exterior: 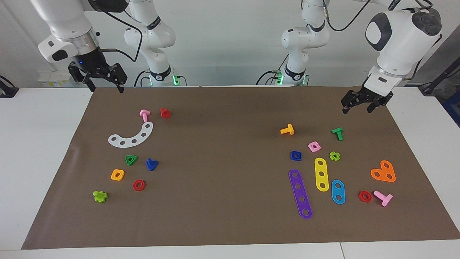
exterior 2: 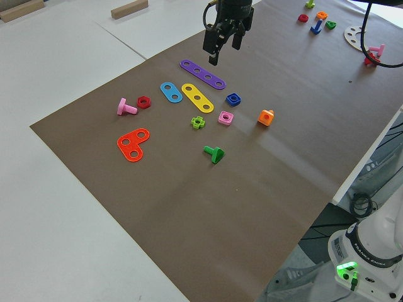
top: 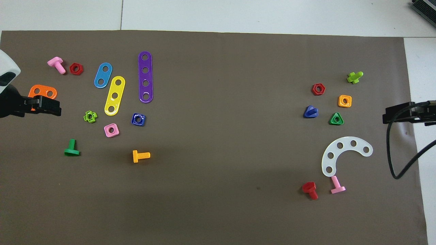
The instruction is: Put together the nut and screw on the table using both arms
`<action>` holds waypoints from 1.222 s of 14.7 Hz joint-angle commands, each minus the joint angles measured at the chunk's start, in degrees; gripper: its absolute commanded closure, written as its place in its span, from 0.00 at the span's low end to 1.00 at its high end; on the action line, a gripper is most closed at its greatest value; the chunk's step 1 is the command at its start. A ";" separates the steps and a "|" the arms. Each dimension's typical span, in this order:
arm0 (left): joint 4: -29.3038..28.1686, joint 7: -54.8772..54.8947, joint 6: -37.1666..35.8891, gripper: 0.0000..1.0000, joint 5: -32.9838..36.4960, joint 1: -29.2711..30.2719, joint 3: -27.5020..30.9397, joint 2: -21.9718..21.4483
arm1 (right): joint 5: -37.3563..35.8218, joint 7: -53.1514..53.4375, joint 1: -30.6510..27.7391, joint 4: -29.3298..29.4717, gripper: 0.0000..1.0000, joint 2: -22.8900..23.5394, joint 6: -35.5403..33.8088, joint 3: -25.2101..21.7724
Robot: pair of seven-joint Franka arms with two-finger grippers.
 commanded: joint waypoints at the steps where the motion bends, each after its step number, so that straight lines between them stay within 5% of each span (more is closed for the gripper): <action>1: -2.18 -0.68 1.31 0.00 0.94 0.57 -0.41 -1.82 | 0.42 -1.10 -0.50 -1.11 0.00 -1.07 -0.54 0.25; 7: -2.18 -0.68 1.31 0.00 0.94 0.57 -0.41 -1.73 | 0.51 -1.71 -0.41 -3.21 0.00 -1.77 0.51 0.25; 12: -2.18 -0.68 1.22 0.00 0.94 0.57 -0.41 -1.82 | 3.14 -1.80 -0.33 -12.07 0.00 -0.81 14.45 1.13; 18: -2.18 -0.68 1.22 0.00 0.94 0.57 -0.41 -1.82 | 3.23 -3.12 1.70 -15.62 0.00 11.73 30.11 1.74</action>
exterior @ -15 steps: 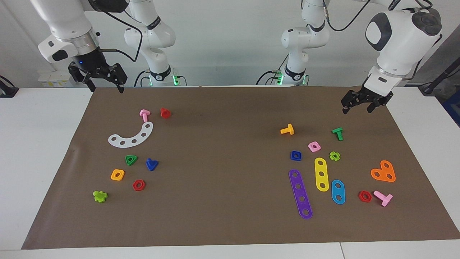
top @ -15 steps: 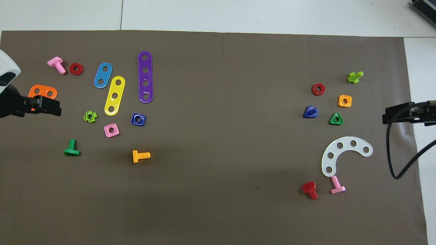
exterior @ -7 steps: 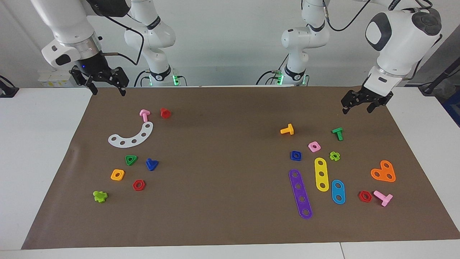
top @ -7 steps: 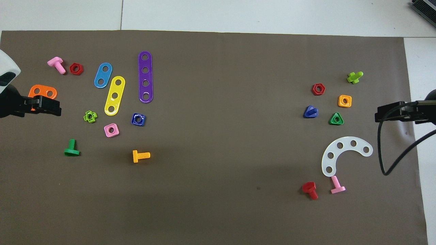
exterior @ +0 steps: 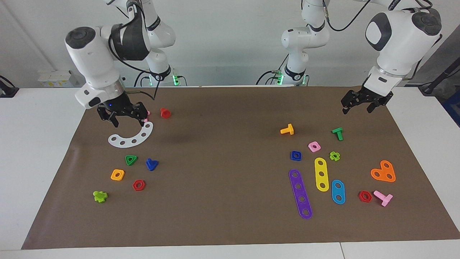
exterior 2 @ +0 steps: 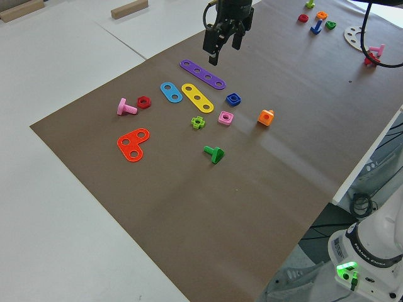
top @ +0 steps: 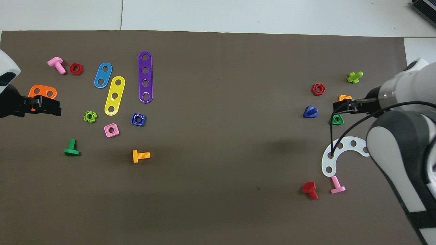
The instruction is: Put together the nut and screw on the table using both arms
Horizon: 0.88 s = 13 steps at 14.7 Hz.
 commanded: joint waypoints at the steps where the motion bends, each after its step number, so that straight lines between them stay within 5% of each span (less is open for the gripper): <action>1: -2.18 -0.68 1.31 0.00 0.94 0.57 -0.41 -1.73 | 1.22 -2.39 -0.05 0.26 0.00 7.18 7.20 0.39; 6: -2.18 -0.68 1.22 0.00 0.94 0.57 -0.41 -1.73 | 1.22 -4.76 0.75 -2.10 0.05 12.83 13.99 0.30; 13: -2.18 -0.68 1.22 0.00 0.94 0.57 -0.41 -1.82 | 1.22 -9.59 0.22 -5.36 0.47 14.41 17.69 0.30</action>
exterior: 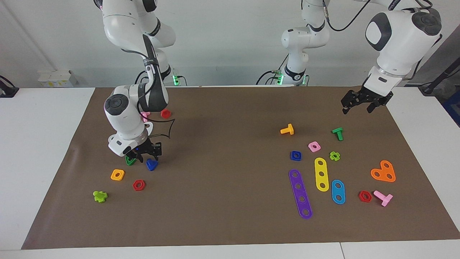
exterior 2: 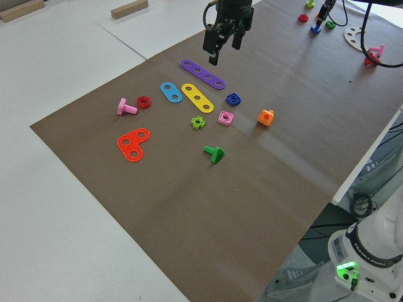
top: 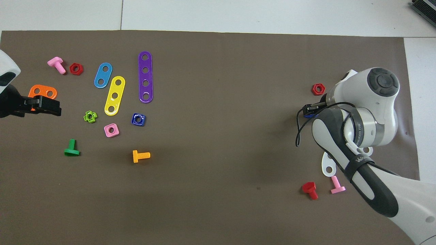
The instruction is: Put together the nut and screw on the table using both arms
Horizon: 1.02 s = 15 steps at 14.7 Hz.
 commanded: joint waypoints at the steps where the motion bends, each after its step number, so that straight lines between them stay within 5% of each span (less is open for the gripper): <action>1: -2.18 -0.67 1.31 0.00 0.94 0.57 -0.41 -1.73 | 1.22 -3.66 -0.88 -1.14 0.48 0.38 1.59 0.16; 10: -2.18 -0.67 1.22 0.00 0.94 0.57 -0.41 -1.81 | 1.22 -3.22 -0.62 -1.49 0.60 1.52 5.46 0.16; 12: -2.18 -0.67 1.31 0.00 0.94 0.57 -0.41 -1.73 | 1.22 -3.13 -0.62 -1.67 0.75 1.44 5.46 0.16; 14: -2.18 -0.67 1.22 0.00 0.94 0.57 -0.41 -1.73 | 1.22 -3.13 -0.71 -2.28 1.00 1.44 6.33 0.16; 15: -2.18 -0.67 1.22 0.00 0.94 0.57 -0.41 -1.81 | 1.22 -2.61 -0.62 -2.29 1.00 1.44 6.34 0.16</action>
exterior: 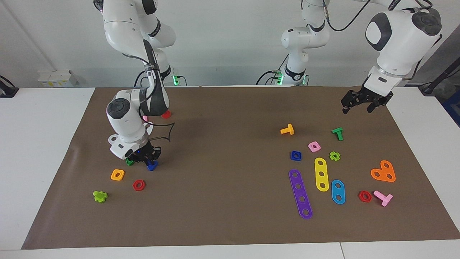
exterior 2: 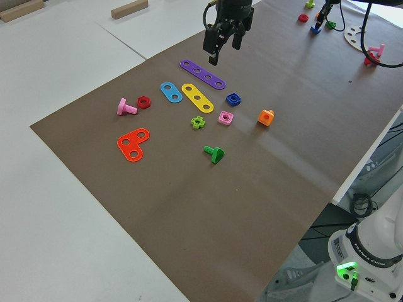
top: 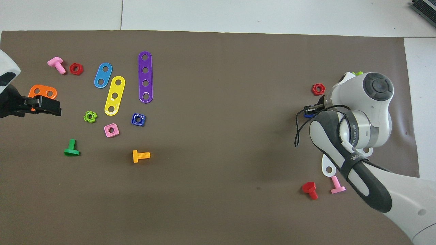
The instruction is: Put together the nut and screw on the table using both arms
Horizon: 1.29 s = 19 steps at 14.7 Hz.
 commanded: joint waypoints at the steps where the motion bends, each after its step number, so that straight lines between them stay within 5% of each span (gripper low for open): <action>1: -2.18 -0.67 1.22 0.00 0.94 0.57 -0.41 -1.73 | 1.21 0.16 -0.44 -1.11 1.00 -0.08 1.92 0.26; 10: -2.18 -0.67 1.22 0.00 0.94 0.57 -0.41 -1.81 | 1.03 21.59 9.47 13.03 1.00 -3.07 -14.68 0.88; 19: -2.18 -0.67 1.22 0.00 0.94 0.57 -0.41 -1.81 | 0.42 47.09 27.49 15.24 1.00 2.01 -6.35 0.96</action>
